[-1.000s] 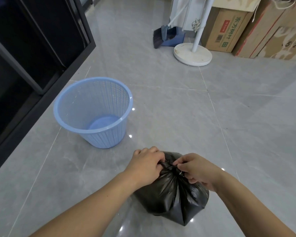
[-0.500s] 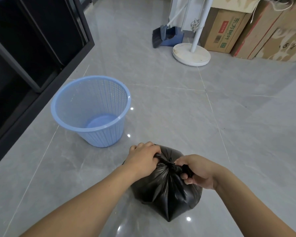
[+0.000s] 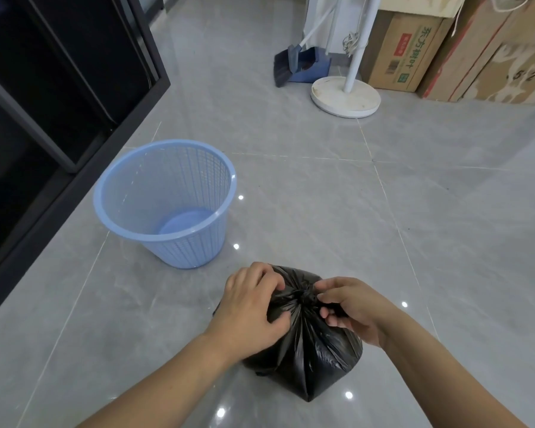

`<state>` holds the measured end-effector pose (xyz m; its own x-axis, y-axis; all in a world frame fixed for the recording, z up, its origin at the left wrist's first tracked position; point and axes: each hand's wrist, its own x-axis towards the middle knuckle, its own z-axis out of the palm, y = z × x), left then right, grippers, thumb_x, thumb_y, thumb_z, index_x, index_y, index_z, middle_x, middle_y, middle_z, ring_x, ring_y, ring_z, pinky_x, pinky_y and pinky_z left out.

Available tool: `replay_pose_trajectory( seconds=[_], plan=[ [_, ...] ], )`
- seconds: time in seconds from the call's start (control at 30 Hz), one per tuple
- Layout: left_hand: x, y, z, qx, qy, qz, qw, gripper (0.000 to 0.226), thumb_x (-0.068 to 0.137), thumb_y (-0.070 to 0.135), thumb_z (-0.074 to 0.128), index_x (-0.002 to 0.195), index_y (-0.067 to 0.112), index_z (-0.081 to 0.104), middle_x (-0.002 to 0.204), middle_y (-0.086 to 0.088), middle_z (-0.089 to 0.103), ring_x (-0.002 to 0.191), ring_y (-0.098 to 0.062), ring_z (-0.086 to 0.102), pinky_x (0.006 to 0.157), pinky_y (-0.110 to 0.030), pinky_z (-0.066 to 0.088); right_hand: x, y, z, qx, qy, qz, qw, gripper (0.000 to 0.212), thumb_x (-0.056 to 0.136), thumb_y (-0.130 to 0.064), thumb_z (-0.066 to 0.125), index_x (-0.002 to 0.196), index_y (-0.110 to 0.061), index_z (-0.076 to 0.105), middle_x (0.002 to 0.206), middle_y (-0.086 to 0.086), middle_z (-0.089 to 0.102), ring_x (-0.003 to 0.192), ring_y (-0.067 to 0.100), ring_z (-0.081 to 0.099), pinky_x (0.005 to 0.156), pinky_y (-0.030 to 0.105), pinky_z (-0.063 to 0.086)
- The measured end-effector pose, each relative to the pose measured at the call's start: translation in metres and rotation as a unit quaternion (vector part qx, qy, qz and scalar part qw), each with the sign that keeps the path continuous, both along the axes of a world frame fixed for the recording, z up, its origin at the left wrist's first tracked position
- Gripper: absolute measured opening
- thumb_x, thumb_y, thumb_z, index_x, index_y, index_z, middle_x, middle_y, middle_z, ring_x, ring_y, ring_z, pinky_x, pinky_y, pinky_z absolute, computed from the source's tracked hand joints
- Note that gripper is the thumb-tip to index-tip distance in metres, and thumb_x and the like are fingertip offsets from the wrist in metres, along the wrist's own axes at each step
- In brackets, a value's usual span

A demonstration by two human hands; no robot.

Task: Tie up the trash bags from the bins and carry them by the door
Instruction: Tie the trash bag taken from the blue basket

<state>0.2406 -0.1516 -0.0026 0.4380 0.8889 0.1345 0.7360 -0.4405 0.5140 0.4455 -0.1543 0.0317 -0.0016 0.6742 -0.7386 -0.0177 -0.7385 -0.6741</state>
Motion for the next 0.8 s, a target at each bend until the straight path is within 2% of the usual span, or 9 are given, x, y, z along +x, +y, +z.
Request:
replay_pose_trajectory(
  seconds=[0.2, 0.3, 0.4, 0.5, 0.57, 0.67, 0.73, 0.8],
  plan=[
    [0.013, -0.004, -0.006, -0.008, 0.0, 0.026, 1.0, 0.036, 0.076, 0.061, 0.054, 0.103, 0.036, 0.055, 0.109, 0.016, 0.035, 0.105, -0.007, 0.034, 0.095, -0.026, 0.022, -0.009, -0.001, 0.005, -0.001, 0.0, 0.027, 1.0, 0.025, 0.091, 0.008, 0.043, 0.11, 0.002, 0.058, 0.066, 0.013, 0.056, 0.043, 0.014, 0.054, 0.044, 0.023, 0.047],
    [0.017, 0.001, -0.006, -0.026, -0.007, 0.024, 0.999, 0.021, 0.082, 0.054, 0.053, 0.093, 0.037, 0.057, 0.107, 0.019, 0.033, 0.105, -0.007, 0.031, 0.094, -0.025, 0.021, -0.009, -0.003, 0.009, 0.002, 0.0, 0.024, 1.0, 0.024, 0.091, 0.008, 0.044, 0.11, 0.003, 0.059, 0.073, 0.014, 0.058, 0.049, 0.015, 0.056, 0.046, 0.023, 0.048],
    [0.018, 0.005, -0.002, -0.042, -0.025, 0.023, 0.999, 0.004, 0.083, 0.038, 0.054, 0.082, 0.034, 0.055, 0.106, 0.019, 0.034, 0.101, -0.008, 0.032, 0.092, -0.026, 0.027, -0.005, -0.004, 0.012, 0.01, -0.005, 0.019, 1.0, 0.023, 0.093, 0.006, 0.045, 0.109, 0.001, 0.06, 0.074, 0.013, 0.057, 0.049, 0.014, 0.055, 0.045, 0.022, 0.046],
    [0.017, 0.011, 0.008, -0.09, -0.06, 0.033, 0.994, 0.008, 0.077, 0.035, 0.053, 0.072, 0.031, 0.049, 0.091, 0.019, 0.043, 0.088, -0.006, 0.041, 0.083, -0.026, 0.034, 0.0, -0.005, 0.014, 0.046, -0.02, 0.007, 0.999, 0.02, 0.093, 0.005, 0.047, 0.107, 0.0, 0.061, 0.066, 0.011, 0.056, 0.049, 0.013, 0.05, 0.048, 0.023, 0.042],
    [0.019, 0.015, 0.018, -0.183, -0.102, 0.06, 0.976, 0.011, 0.07, 0.038, 0.055, 0.067, 0.028, 0.051, 0.075, 0.016, 0.053, 0.071, -0.005, 0.05, 0.07, -0.027, 0.042, 0.001, -0.005, 0.012, 0.076, -0.025, -0.003, 0.997, 0.02, 0.093, 0.005, 0.049, 0.107, 0.0, 0.062, 0.065, 0.011, 0.056, 0.052, 0.015, 0.048, 0.052, 0.025, 0.04],
    [0.024, 0.023, 0.033, -0.356, -0.15, 0.114, 0.915, 0.012, 0.07, 0.03, 0.064, 0.065, 0.023, 0.054, 0.061, 0.007, 0.06, 0.052, -0.007, 0.053, 0.054, -0.024, 0.043, -0.002, -0.006, 0.008, 0.114, -0.053, 0.001, 0.992, 0.019, 0.093, 0.005, 0.049, 0.105, -0.002, 0.062, 0.061, 0.009, 0.056, 0.05, 0.014, 0.047, 0.05, 0.023, 0.04],
    [0.024, 0.028, 0.039, -0.451, -0.166, 0.127, 0.867, 0.01, 0.076, 0.019, 0.063, 0.07, 0.02, 0.056, 0.065, -0.002, 0.06, 0.052, -0.009, 0.053, 0.051, -0.021, 0.041, -0.004, -0.005, 0.006, 0.135, -0.086, 0.009, 0.987, 0.019, 0.093, 0.003, 0.05, 0.102, -0.005, 0.064, 0.06, 0.006, 0.057, 0.046, 0.011, 0.048, 0.046, 0.02, 0.041],
    [0.022, 0.032, 0.044, -0.493, -0.151, 0.124, 0.848, 0.004, 0.079, 0.015, 0.058, 0.076, 0.018, 0.059, 0.071, -0.005, 0.059, 0.058, -0.014, 0.051, 0.053, -0.023, 0.041, -0.004, -0.004, 0.003, 0.157, -0.124, 0.01, 0.98, 0.019, 0.093, 0.001, 0.051, 0.098, -0.01, 0.066, 0.07, 0.004, 0.058, 0.046, 0.008, 0.049, 0.047, 0.019, 0.042]
  ],
)
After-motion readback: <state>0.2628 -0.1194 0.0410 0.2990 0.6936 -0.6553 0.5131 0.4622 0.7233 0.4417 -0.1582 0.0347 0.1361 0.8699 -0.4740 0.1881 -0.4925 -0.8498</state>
